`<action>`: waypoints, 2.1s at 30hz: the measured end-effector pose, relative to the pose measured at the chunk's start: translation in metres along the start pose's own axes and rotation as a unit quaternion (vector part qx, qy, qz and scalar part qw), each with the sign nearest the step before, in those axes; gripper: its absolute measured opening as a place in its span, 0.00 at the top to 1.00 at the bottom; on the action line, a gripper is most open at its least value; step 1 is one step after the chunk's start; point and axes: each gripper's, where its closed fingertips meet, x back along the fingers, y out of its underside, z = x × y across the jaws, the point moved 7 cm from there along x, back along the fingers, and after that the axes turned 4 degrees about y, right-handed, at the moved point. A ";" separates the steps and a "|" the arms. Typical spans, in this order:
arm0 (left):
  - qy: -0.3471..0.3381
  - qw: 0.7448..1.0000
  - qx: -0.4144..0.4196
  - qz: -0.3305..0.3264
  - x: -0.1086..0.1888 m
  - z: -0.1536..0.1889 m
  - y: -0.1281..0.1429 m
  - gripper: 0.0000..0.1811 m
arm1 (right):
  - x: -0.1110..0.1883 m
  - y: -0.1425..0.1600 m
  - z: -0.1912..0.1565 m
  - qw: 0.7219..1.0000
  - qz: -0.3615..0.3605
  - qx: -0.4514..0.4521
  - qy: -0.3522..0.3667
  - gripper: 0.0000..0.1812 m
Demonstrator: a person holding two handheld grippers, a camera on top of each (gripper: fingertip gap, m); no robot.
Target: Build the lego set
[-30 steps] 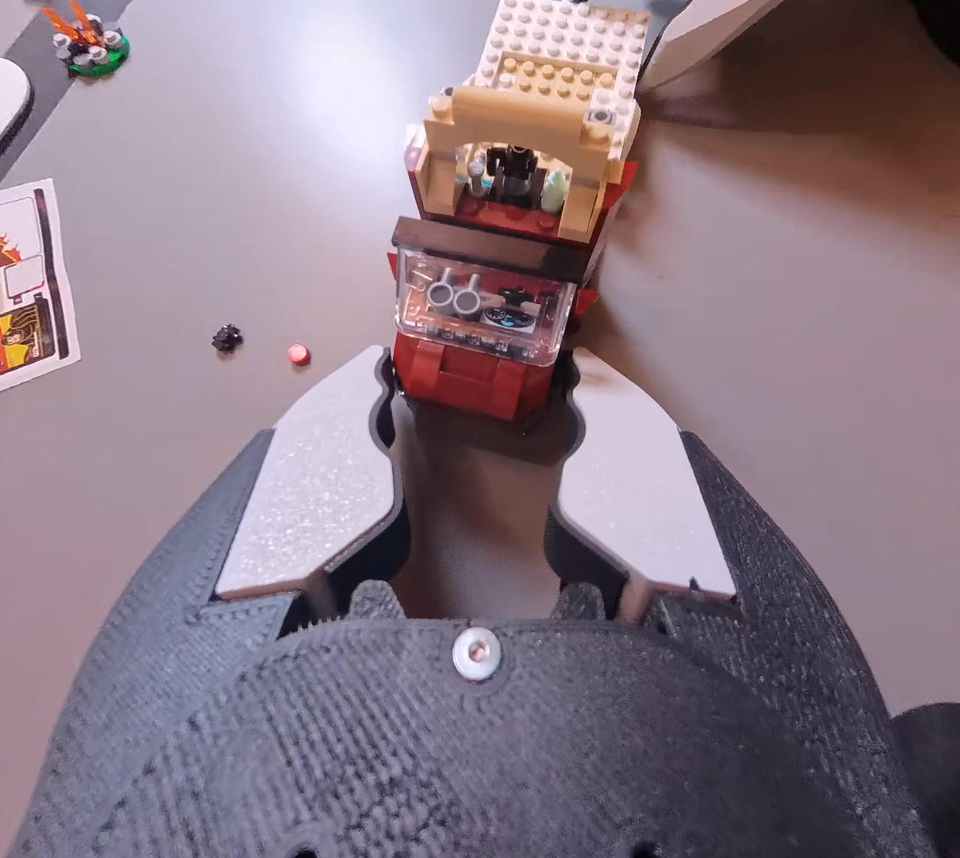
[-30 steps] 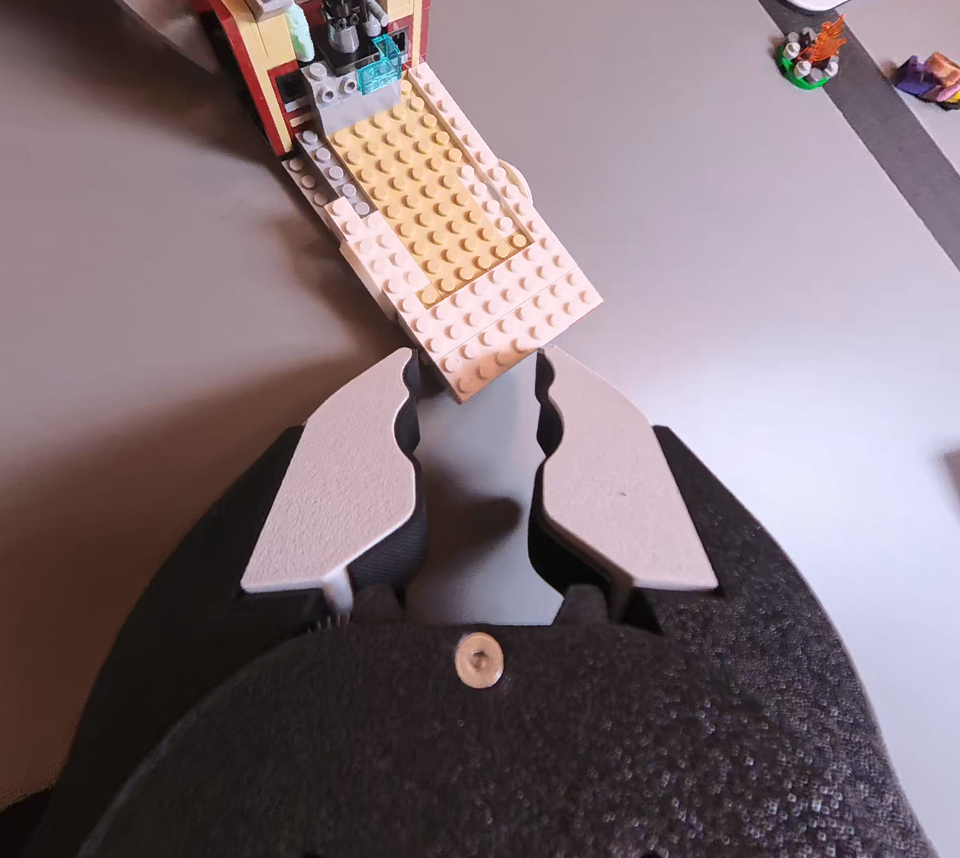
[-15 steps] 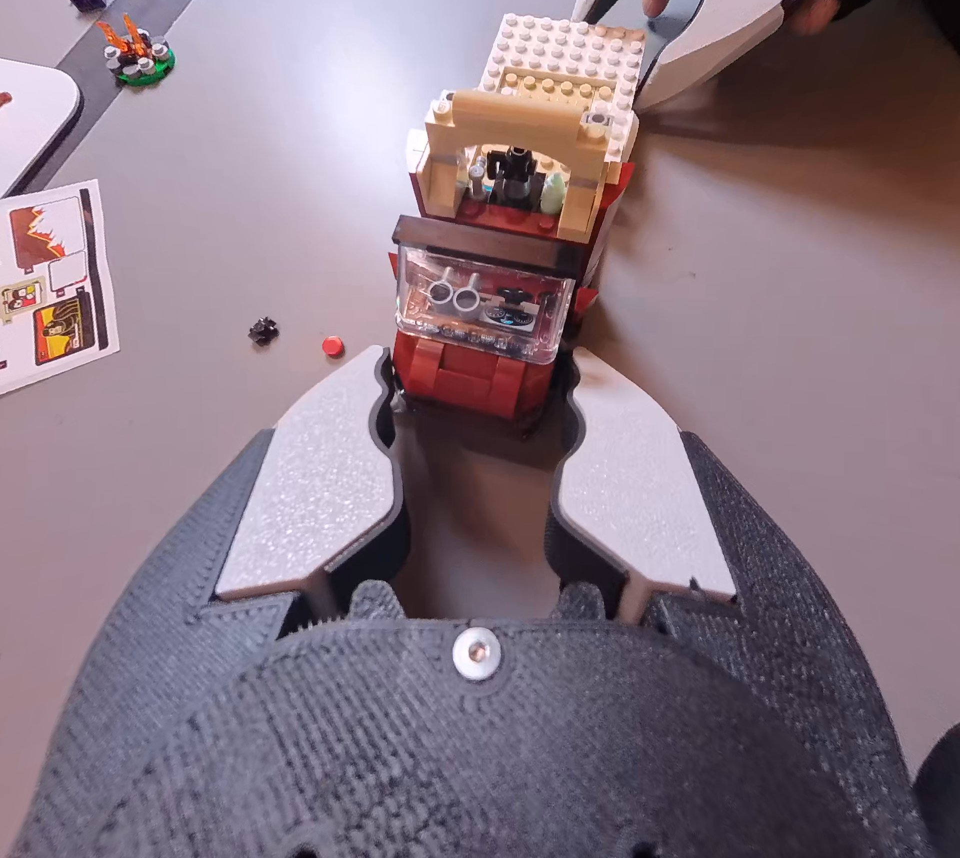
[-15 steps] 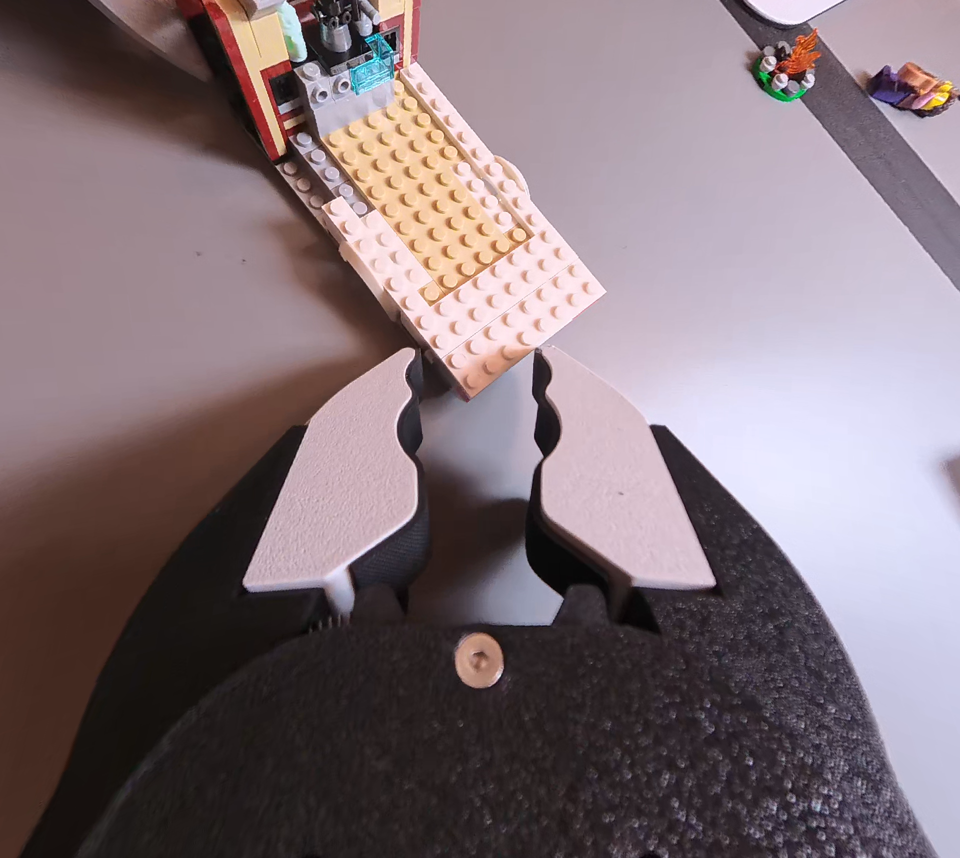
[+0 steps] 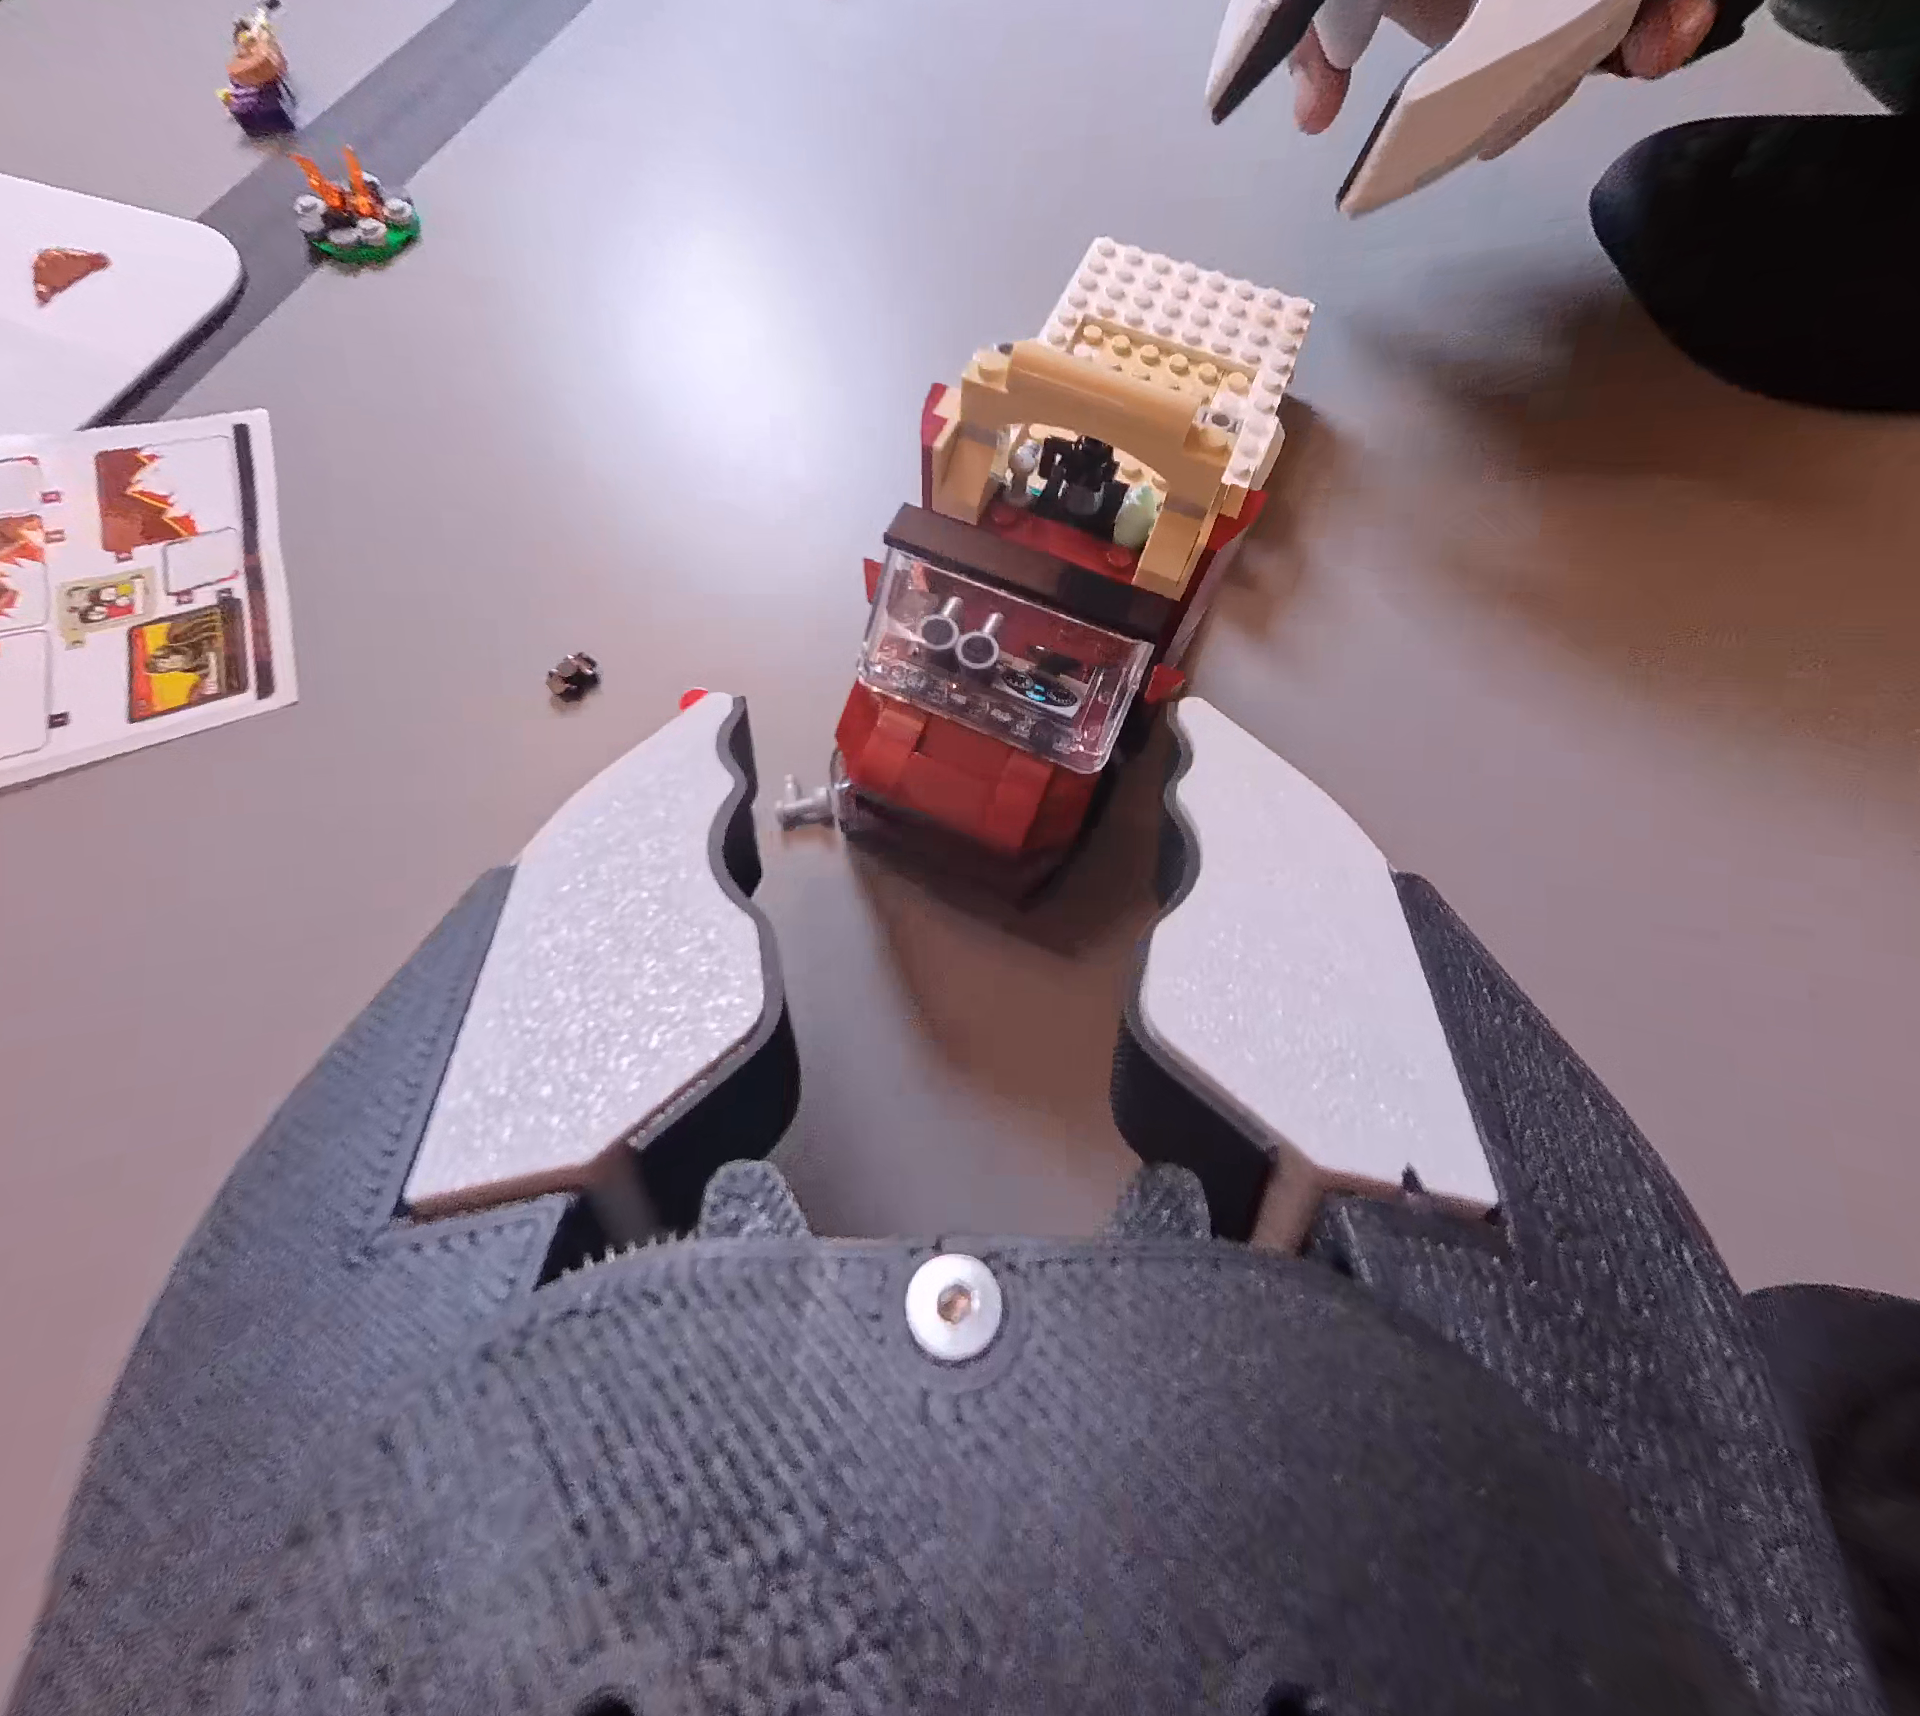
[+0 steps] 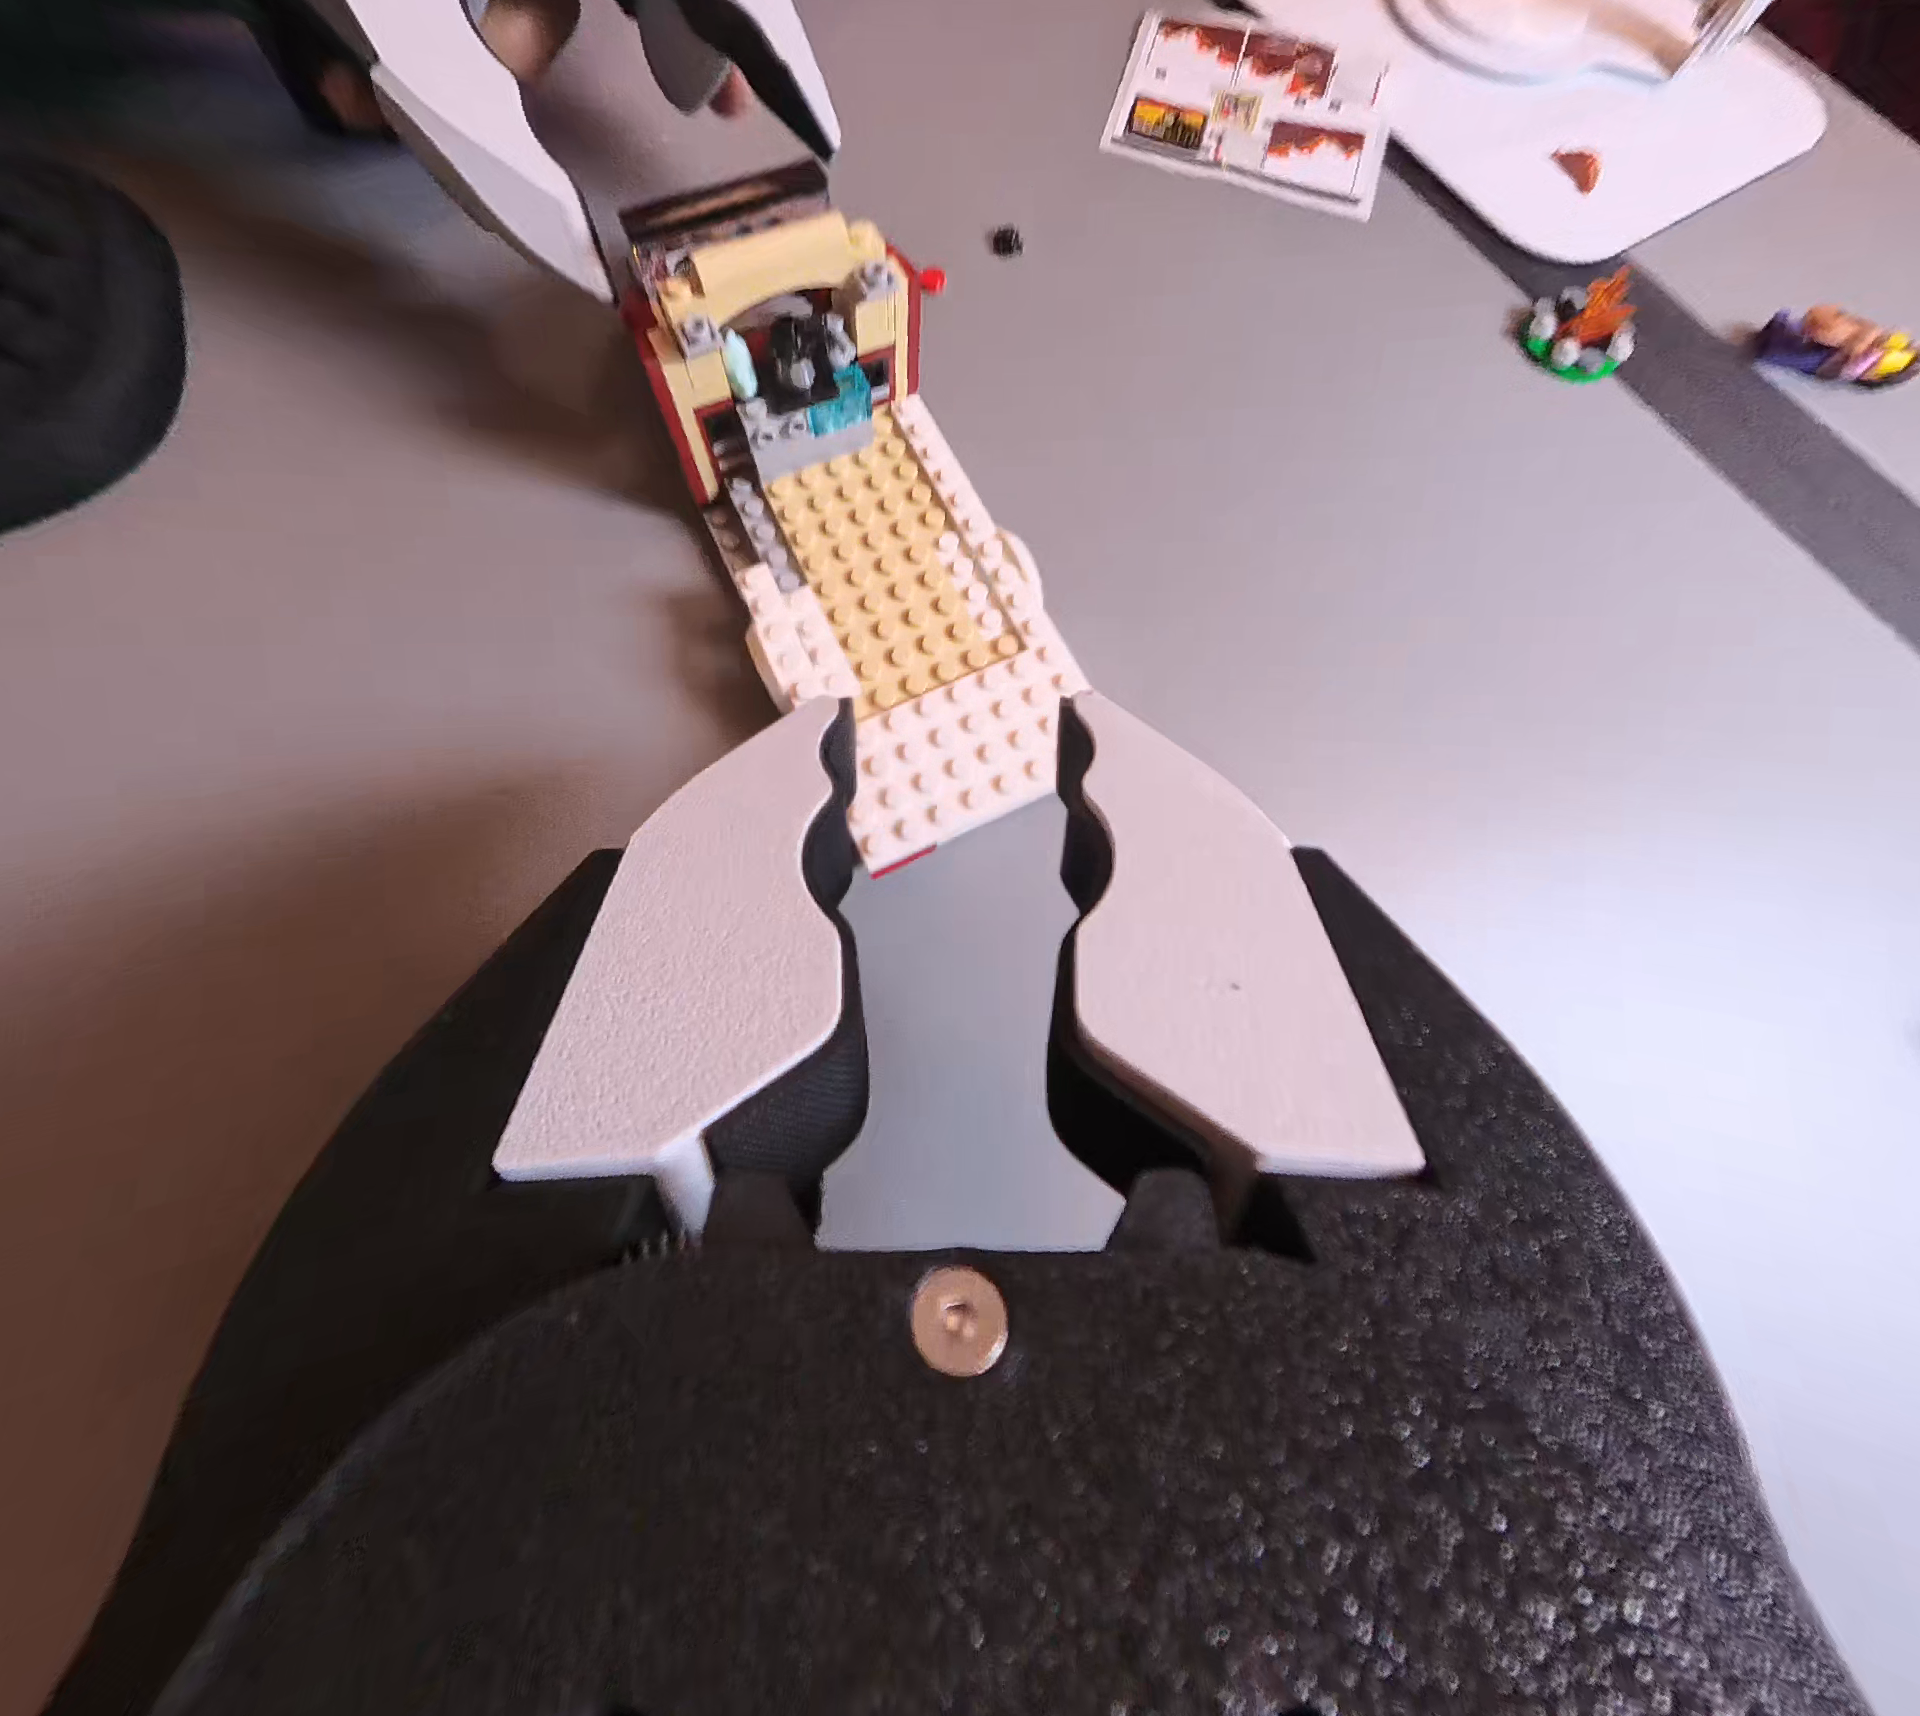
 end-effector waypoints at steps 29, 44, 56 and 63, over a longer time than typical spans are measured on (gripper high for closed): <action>-0.071 0.994 -0.076 -0.024 -0.001 0.008 0.003 0.70 | 0.012 0.053 -0.006 0.969 -0.219 -0.044 0.104 0.58; 0.037 0.986 -0.143 -0.078 -0.030 0.069 0.004 0.68 | 0.029 0.057 -0.100 0.973 -0.231 -0.009 -0.023 0.68; 0.008 0.996 -0.072 -0.060 -0.034 0.051 0.000 0.45 | -0.015 -0.003 -0.100 0.991 -0.038 0.110 -0.067 0.74; -0.017 0.989 -0.112 -0.091 -0.066 0.018 -0.017 0.45 | 0.044 0.040 -0.030 0.992 -0.092 0.064 0.066 0.70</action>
